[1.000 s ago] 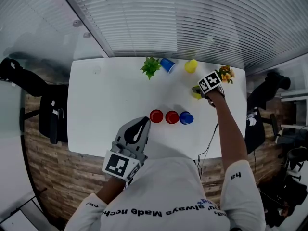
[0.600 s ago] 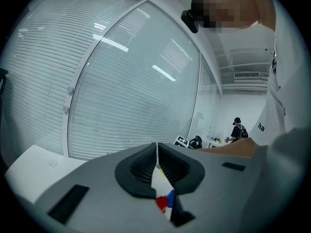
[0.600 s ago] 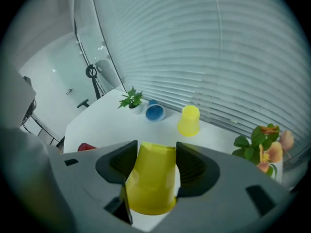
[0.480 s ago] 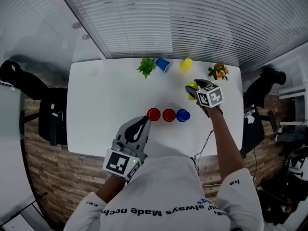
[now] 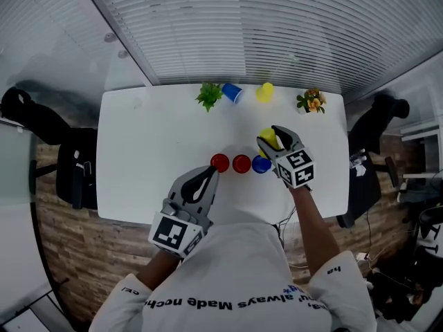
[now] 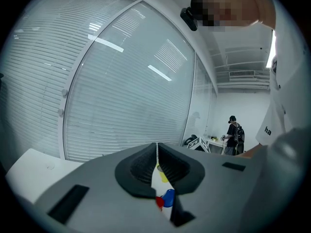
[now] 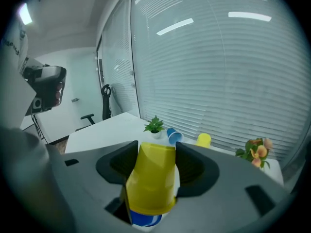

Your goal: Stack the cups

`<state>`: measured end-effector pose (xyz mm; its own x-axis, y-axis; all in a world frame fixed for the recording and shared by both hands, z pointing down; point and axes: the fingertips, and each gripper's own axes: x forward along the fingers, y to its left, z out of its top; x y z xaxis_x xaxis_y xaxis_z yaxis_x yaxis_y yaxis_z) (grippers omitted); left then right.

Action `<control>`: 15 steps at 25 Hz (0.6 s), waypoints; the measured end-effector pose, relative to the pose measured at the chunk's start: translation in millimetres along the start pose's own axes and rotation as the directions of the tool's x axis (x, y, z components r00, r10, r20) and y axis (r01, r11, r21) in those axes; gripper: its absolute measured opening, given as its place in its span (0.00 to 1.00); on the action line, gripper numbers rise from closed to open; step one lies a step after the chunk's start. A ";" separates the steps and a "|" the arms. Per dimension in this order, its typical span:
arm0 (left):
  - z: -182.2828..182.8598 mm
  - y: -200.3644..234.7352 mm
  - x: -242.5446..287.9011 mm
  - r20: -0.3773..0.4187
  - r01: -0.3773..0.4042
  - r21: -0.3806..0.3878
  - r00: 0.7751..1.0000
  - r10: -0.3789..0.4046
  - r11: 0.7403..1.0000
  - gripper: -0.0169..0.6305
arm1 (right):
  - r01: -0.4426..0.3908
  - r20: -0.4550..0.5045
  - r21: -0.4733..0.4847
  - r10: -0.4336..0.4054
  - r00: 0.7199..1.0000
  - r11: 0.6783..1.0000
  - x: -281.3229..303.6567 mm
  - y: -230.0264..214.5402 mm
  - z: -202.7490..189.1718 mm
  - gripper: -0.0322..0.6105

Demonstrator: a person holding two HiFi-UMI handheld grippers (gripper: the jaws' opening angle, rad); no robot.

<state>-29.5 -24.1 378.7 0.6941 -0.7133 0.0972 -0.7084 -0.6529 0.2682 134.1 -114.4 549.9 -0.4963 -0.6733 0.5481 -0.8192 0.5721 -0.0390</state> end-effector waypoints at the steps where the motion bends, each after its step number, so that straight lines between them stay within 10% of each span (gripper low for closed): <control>1: 0.2 -0.6 0.0 0.000 0.001 0.001 1.000 -0.001 1.000 0.07 | 0.009 0.023 -0.008 -0.009 1.000 1.000 -2.4 4.1 1.5 0.45; 15: -2.2 -4.7 -3.6 -0.009 -0.005 0.004 1.000 0.006 1.000 0.07 | 0.186 0.246 -0.017 -0.176 0.953 0.982 -21.8 45.9 -8.0 0.45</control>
<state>-28.4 -18.0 379.2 0.6913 -0.7146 0.1070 -0.7127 -0.6500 0.2635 109.6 -69.7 542.9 -0.3992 -0.8577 0.3241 -0.8922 0.4448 0.0781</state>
